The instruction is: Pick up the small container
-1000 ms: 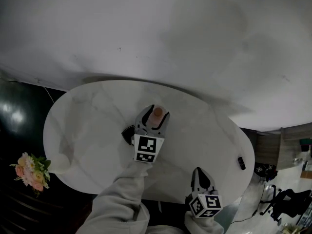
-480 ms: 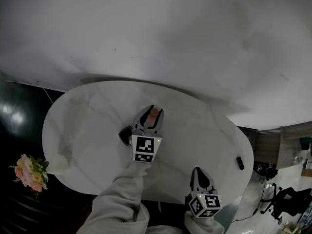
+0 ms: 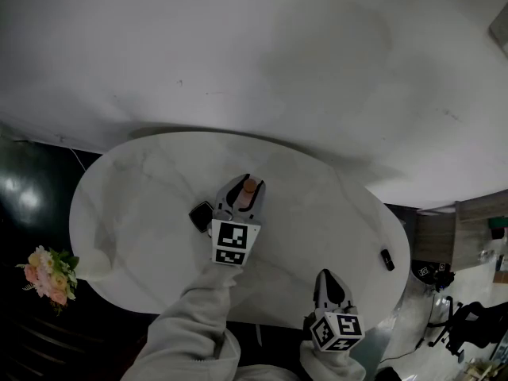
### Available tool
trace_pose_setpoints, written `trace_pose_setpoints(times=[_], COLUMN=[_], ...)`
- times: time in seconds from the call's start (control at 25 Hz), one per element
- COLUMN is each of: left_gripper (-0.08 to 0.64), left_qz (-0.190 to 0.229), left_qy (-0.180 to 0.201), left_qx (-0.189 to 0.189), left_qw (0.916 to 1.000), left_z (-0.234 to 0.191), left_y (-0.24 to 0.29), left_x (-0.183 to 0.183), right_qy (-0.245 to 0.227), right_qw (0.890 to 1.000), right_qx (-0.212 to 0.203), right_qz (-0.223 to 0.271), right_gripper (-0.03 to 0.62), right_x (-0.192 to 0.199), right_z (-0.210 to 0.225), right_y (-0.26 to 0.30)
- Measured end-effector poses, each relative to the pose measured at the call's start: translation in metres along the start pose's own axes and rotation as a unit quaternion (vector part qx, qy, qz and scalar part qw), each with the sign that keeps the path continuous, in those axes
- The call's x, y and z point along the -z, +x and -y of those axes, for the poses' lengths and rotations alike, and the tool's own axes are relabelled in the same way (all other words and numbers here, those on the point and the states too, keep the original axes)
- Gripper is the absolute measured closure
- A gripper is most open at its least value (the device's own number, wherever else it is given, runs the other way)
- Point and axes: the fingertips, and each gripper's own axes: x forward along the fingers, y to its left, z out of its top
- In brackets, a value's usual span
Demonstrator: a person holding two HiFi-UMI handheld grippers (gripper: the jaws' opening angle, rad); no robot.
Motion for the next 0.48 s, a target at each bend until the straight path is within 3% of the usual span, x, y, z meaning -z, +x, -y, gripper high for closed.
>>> trace_pose_setpoints(times=[0.48], left_gripper=[0.43], left_qz=[-0.006], left_qy=[0.0], left_qx=[0.001], left_qw=[1.0], left_z=[0.016], left_y=[-0.034], left_x=[-0.01], right_qy=[0.003], right_qw=[1.0], right_qx=[0.003], right_qz=[0.03], right_gripper=[0.541], right_x=[-0.018], right_z=[0.018], right_y=[-0.008])
